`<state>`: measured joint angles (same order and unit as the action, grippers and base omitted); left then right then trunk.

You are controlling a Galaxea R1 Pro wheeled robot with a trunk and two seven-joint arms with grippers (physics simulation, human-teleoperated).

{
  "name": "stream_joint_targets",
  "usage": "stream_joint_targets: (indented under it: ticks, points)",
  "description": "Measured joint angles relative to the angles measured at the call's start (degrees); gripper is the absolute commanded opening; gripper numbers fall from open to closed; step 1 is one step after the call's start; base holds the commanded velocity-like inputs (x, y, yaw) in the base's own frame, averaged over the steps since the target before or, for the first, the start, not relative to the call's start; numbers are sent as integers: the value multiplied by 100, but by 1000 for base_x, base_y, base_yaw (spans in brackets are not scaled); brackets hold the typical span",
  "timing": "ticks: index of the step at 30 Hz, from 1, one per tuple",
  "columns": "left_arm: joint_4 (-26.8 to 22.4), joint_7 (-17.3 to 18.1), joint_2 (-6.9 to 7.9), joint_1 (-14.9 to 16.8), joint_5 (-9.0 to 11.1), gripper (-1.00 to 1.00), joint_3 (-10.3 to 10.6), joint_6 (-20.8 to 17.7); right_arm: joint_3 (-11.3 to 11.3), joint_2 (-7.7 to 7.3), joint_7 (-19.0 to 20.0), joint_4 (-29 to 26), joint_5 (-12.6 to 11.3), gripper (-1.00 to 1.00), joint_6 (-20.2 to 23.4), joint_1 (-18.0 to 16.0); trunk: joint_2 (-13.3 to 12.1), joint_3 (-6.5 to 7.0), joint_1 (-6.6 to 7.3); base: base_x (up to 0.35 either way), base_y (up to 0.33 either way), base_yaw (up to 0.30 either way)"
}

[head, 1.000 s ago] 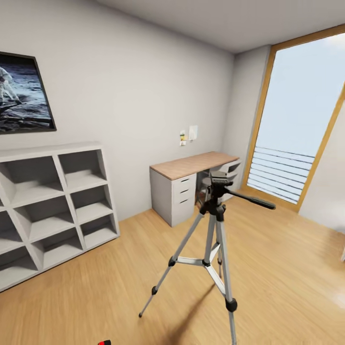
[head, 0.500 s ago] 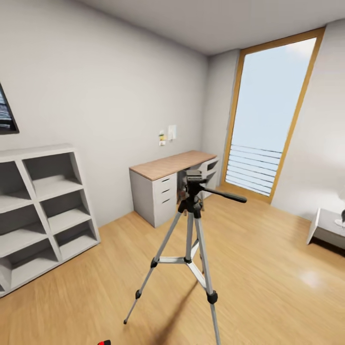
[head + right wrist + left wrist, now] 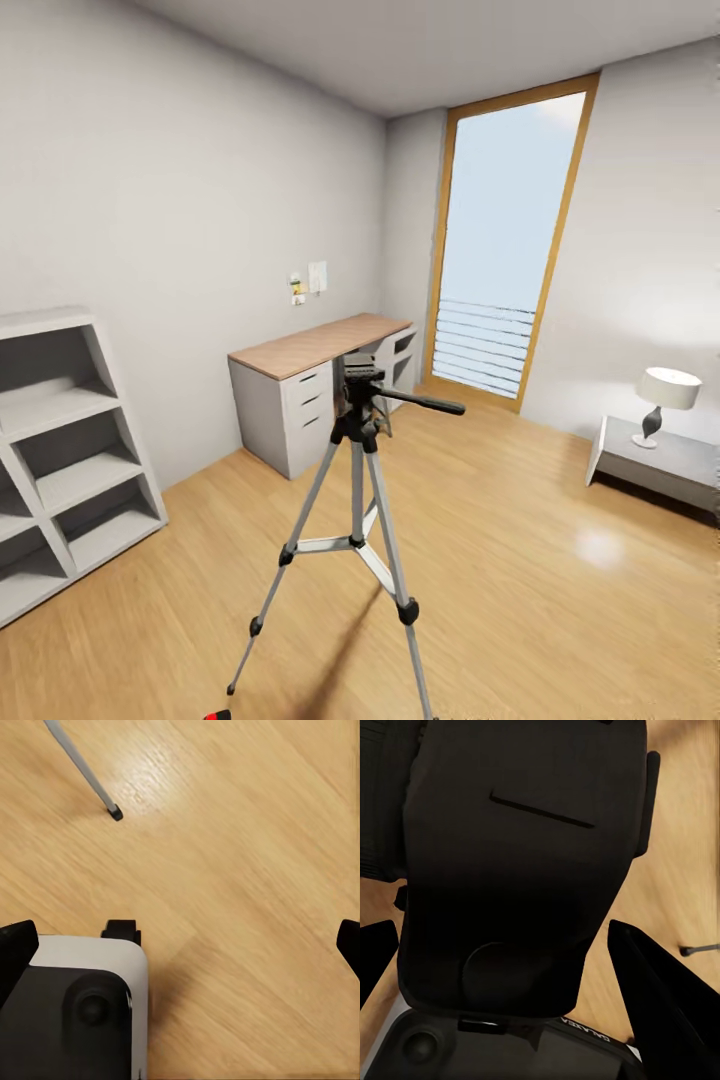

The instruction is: Attach the digital camera to the camera tripod in the bedroom.

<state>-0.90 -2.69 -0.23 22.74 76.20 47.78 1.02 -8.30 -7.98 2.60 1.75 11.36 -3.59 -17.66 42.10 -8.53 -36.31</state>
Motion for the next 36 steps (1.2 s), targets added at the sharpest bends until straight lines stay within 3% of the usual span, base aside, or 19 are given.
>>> stream_joint_targets:
  ticks: [25, 36]
  points:
    - [0, -2, 6, -1, 35, -100, -17, -22, 0, -13, 17, 0, 35, 100, 6, 0, 0, 0, 0, 5, 0, -17]
    - [13, -1, 28, 0, 42, -100, -29, 7, 0, -1, 11, 0, 35, 100, 4, 0, 1, 0, 2, 241, 0, 0]
